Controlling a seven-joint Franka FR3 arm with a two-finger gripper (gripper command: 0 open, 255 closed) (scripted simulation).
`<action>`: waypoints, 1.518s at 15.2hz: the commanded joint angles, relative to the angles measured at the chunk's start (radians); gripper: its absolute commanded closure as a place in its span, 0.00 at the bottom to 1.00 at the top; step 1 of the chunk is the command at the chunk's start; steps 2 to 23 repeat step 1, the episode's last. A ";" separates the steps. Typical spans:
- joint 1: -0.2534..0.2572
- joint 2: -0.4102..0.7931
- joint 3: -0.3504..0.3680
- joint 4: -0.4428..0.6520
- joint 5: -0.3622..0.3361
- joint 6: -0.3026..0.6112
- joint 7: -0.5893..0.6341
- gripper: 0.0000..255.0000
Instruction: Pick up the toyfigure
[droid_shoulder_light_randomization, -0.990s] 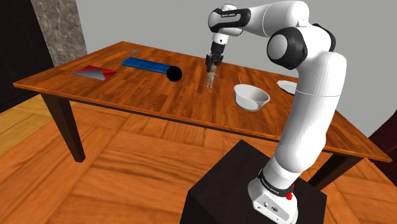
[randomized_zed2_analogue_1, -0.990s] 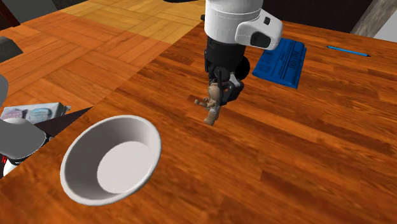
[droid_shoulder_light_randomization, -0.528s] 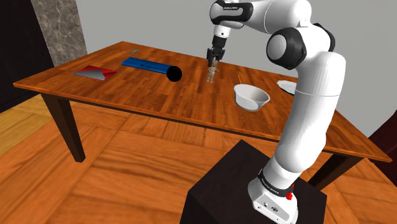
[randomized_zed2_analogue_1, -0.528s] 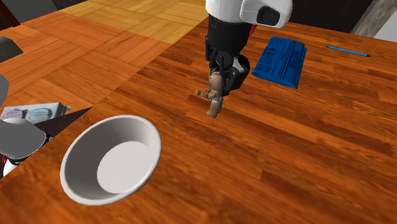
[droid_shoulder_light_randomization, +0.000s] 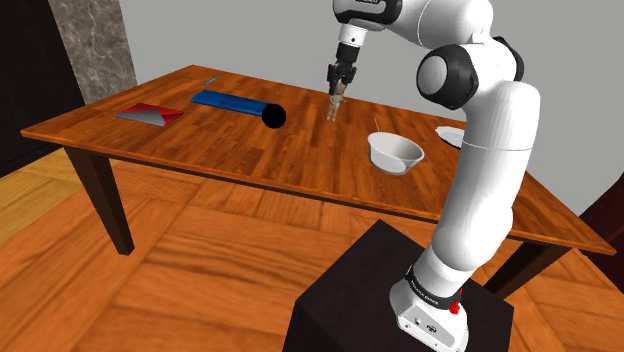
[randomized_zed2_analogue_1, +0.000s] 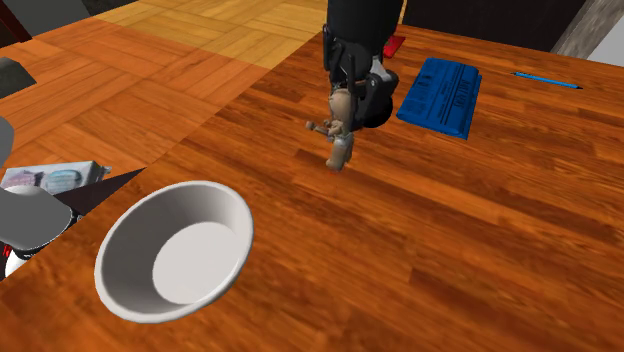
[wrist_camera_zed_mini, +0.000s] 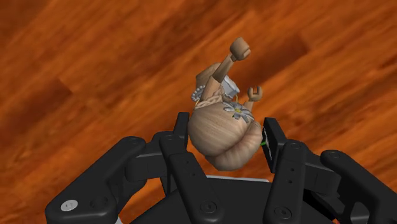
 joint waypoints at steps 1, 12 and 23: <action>-0.001 0.002 0.000 0.011 0.000 -0.009 0.001 1.00; -0.001 0.002 0.000 0.011 0.000 -0.009 0.001 1.00; -0.001 0.002 0.000 0.011 0.000 -0.009 0.001 1.00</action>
